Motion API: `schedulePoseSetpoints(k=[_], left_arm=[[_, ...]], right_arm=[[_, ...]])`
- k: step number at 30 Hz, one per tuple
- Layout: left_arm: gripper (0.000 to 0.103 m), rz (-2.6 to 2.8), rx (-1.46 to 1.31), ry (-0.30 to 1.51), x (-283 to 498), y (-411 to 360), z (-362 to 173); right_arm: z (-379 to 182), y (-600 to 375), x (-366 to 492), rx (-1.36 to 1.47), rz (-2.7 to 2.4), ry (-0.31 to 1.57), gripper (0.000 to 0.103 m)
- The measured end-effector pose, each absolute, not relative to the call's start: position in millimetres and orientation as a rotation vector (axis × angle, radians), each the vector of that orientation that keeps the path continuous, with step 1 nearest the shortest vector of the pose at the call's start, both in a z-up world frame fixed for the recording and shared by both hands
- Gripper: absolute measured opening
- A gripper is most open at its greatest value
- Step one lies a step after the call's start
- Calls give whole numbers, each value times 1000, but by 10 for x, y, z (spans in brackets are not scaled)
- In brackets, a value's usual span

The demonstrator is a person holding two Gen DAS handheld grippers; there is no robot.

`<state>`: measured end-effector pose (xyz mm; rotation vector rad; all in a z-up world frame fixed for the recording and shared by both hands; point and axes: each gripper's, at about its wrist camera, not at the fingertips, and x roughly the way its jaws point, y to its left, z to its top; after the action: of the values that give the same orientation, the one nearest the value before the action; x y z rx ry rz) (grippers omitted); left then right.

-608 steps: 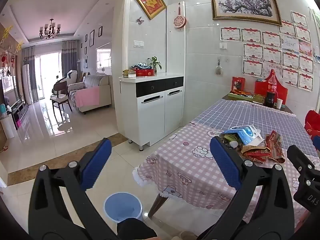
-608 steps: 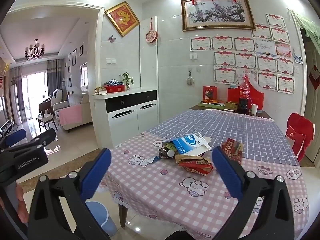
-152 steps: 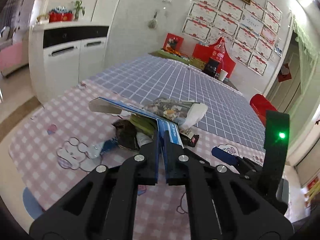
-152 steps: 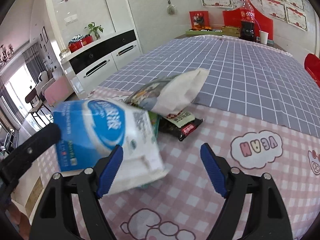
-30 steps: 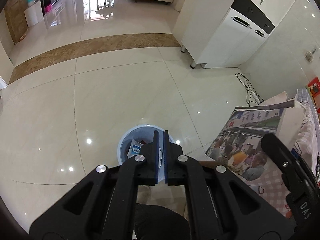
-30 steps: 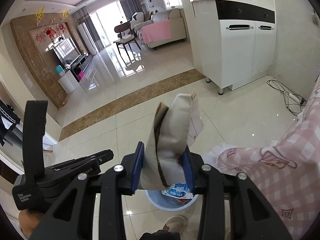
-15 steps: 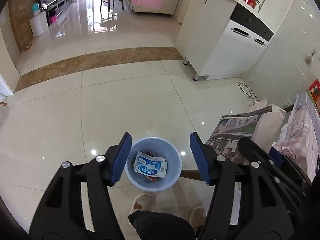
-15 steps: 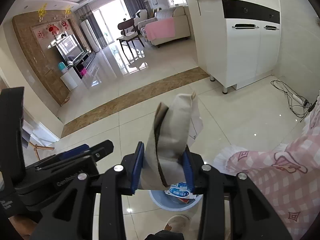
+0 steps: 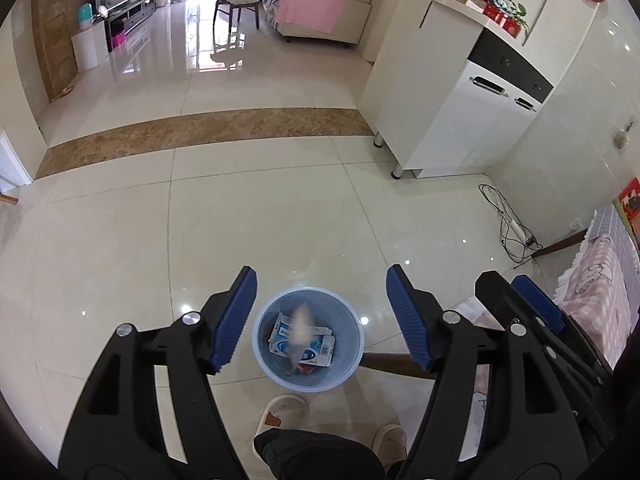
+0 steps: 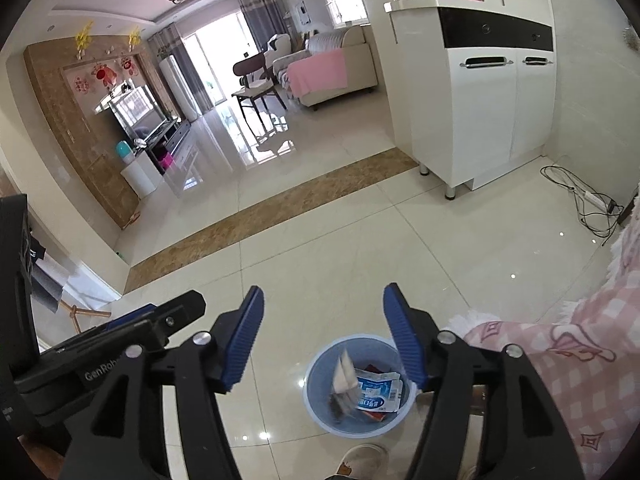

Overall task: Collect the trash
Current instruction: 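Open the right tool over the blue bin to drop the white tissue, then move both tools back over the table toward the trash pile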

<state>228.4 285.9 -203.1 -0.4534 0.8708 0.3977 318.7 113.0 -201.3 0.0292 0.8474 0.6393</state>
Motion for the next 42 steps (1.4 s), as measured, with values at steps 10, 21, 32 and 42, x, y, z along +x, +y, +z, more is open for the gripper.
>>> schedulePoseSetpoints(k=[10, 21, 32, 42], left_arm=[[68, 307, -404, 812, 2201, 2482, -1702], [69, 153, -323, 726, 2130, 1699, -1207], [70, -140, -216, 689, 2297, 352, -946], [70, -299, -75, 752, 2601, -834, -1193]], right_arm=[[-1690, 684, 3008, 72, 561, 791, 67], [-1124, -268, 2617, 95, 422, 650, 70], [-877, -1666, 2219, 127, 164, 567, 70], [-1111, -2764, 2129, 213, -28, 590, 70]])
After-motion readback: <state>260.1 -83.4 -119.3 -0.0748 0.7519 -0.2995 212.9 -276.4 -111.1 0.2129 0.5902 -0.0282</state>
